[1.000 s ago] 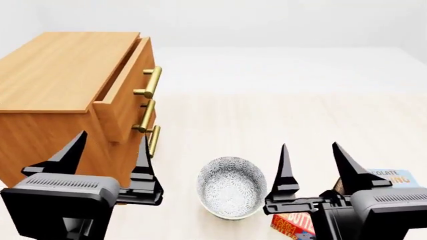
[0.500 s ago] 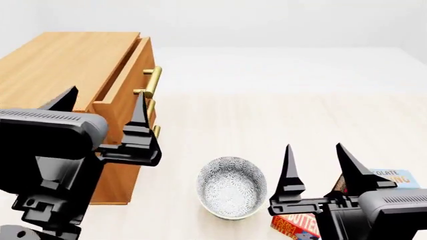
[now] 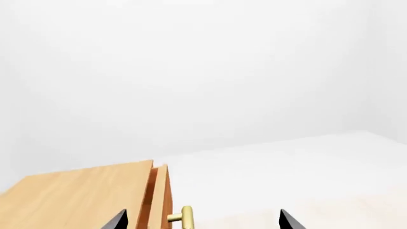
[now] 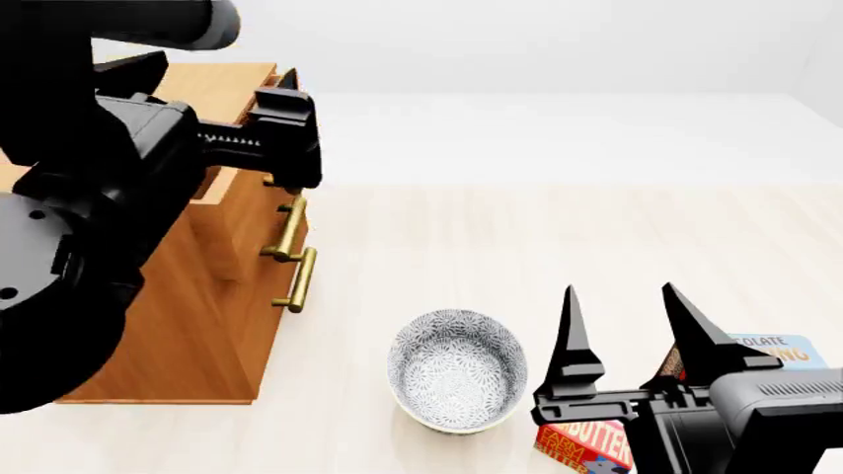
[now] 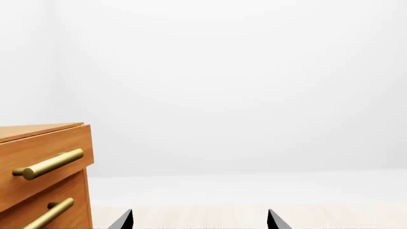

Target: Put the butter at the back in the top drawer of the cabinet and close it.

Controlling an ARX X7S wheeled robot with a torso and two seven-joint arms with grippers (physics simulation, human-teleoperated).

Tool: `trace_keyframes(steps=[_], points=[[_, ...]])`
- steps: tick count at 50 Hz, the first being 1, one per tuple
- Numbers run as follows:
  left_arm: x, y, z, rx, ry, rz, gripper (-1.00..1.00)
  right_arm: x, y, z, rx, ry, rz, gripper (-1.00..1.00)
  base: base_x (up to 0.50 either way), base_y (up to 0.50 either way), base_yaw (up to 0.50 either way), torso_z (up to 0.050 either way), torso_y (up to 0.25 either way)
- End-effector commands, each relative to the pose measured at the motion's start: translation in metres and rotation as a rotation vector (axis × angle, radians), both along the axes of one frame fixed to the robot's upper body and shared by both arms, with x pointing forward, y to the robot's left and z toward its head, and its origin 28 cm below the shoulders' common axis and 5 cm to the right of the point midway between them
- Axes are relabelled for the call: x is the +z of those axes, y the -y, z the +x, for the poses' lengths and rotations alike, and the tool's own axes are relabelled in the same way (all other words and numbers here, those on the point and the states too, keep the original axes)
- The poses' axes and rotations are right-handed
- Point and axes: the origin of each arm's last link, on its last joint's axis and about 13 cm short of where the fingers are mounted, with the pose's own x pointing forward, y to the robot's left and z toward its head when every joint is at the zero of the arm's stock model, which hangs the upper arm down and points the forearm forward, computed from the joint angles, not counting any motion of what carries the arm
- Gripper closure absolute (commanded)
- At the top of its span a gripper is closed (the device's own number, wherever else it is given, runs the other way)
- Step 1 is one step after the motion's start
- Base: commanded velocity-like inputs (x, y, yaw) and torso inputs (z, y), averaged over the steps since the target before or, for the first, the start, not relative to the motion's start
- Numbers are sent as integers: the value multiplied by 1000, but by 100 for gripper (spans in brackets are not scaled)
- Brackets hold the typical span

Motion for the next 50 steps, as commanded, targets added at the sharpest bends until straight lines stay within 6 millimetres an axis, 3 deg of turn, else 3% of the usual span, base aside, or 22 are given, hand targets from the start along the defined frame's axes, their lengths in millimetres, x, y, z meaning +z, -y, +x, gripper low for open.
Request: trace_keyframes(steps=[1, 12, 30, 50], points=[[38, 1, 24, -28, -147, 39, -100, 0, 1, 1, -1, -10, 5, -100, 0, 0, 0, 0, 0], [66, 4, 46, -12, -326, 72, -100, 0, 2, 4, 6, -29, 11, -100, 0, 0, 0, 0, 0], [92, 10, 81, 2, -598, 101, -100, 0, 3, 5, 10, -38, 11, -100, 0, 0, 0, 0, 0], [101, 21, 99, 126, -713, 177, -100, 0, 3, 5, 18, -49, 0, -100, 0, 0, 0, 0, 0]])
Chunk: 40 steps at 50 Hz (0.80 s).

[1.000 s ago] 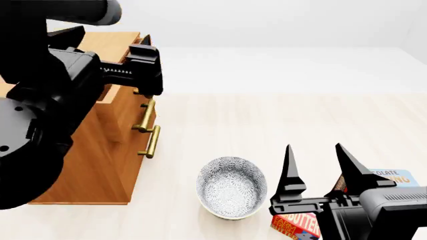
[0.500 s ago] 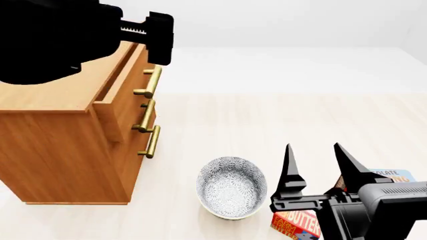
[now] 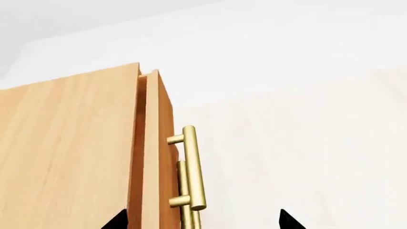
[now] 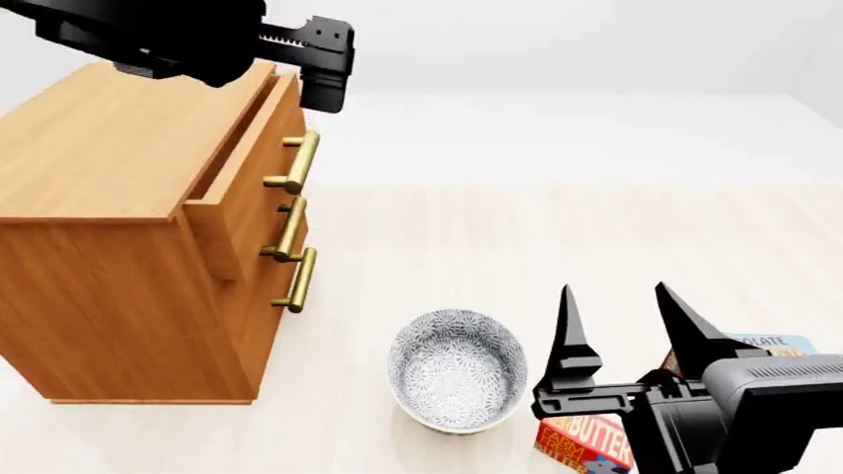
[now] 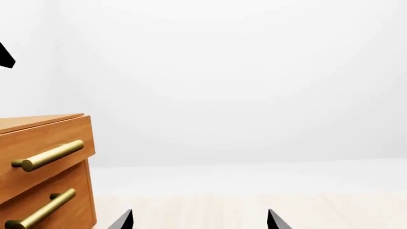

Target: Put the butter at the back in the top drawer of the cabinet and close it.

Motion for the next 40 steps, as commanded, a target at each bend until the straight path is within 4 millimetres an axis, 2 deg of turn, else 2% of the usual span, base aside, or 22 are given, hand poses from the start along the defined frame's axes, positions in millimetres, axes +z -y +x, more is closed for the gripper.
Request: trace_keyframes(steps=[1, 16, 40], points=[[5, 6, 9, 63, -73, 77, -100, 0, 0, 0, 3, -6, -6, -100, 0, 0, 0, 0, 0], [-2, 22, 19, 93, -132, 180, -100, -1, 0, 1, 6, -11, -12, -100, 0, 0, 0, 0, 0], [-21, 26, 32, 95, -203, 204, -100, -1, 1, 1, 5, -16, -16, -100, 0, 0, 0, 0, 0]])
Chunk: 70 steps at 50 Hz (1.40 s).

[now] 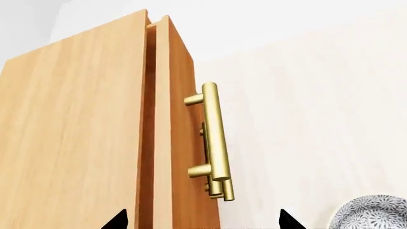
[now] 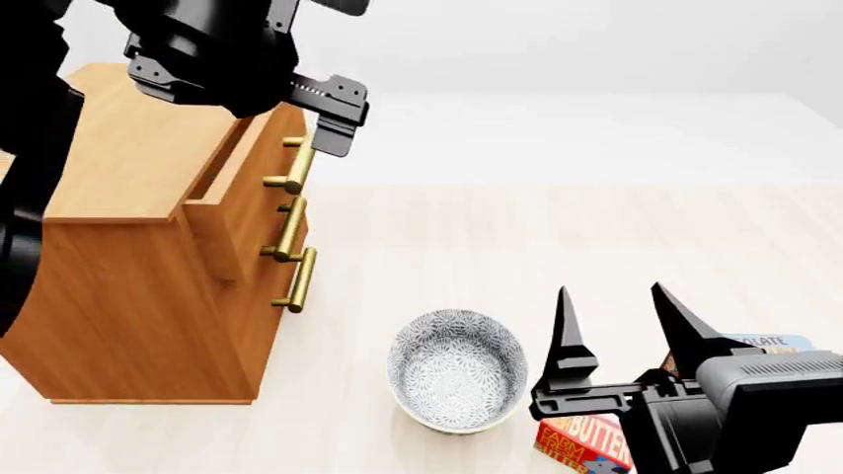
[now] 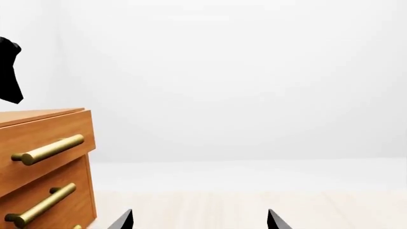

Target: Put the butter at the back in the top drawer of the cabinet and close it.

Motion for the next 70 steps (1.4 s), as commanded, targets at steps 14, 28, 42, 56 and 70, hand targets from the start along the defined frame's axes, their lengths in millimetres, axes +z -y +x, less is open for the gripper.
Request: trace_keyframes(steps=[14, 28, 42, 56, 70], points=[[-15, 2, 12, 13, -51, 24, -100, 0, 0, 1, 2, -5, -4, -100, 0, 0, 0, 0, 0], [-24, 2, 18, 18, -78, 44, -100, 0, 0, 2, 4, -6, -5, -100, 0, 0, 0, 0, 0], [-31, 0, 23, 39, -97, 65, -100, 0, 1, 1, 4, -5, -6, -100, 0, 0, 0, 0, 0], [-39, -1, 28, 44, -115, 73, -100, 0, 0, 1, 5, -5, -9, -100, 0, 0, 0, 0, 0], [-45, -4, 31, 58, -132, 77, -100, -1, 0, 1, 8, -5, -10, -100, 0, 0, 0, 0, 0]])
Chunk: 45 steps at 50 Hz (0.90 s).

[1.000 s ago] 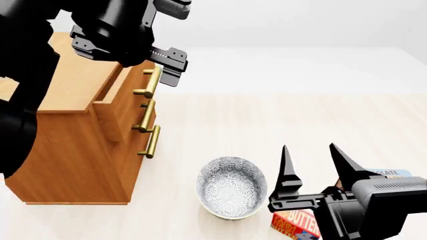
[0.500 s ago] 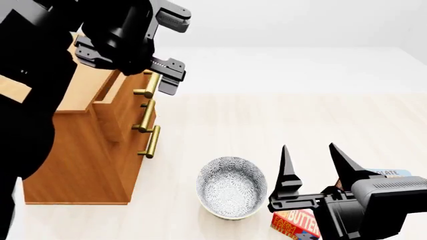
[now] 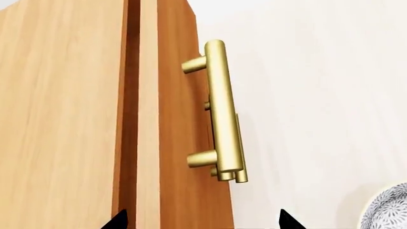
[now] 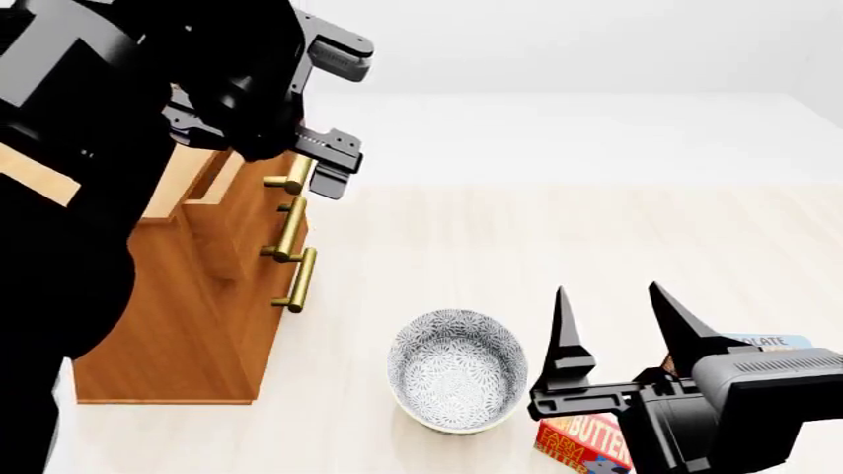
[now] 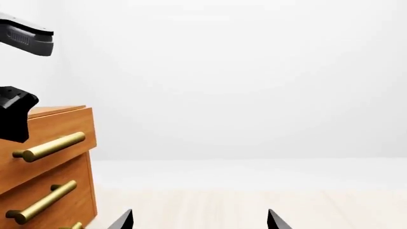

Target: Put the butter at the back in the top drawer of the cabinet and close it.

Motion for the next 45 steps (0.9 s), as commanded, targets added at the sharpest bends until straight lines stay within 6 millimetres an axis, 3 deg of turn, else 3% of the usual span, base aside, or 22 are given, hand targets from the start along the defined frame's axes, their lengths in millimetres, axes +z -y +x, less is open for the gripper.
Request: trace_keyframes(steps=[1, 31, 45], points=[[-5, -3, 3, 13, -13, 5, -100, 0, 0, 0, 2, 0, -1, -100, 0, 0, 0, 0, 0], [-18, -8, 4, 13, -93, -22, -100, 0, 0, 0, 1, -2, -1, -100, 0, 0, 0, 0, 0], [-13, -1, 2, -33, -96, -47, -100, 1, 1, 0, -2, 0, -1, -100, 0, 0, 0, 0, 0]])
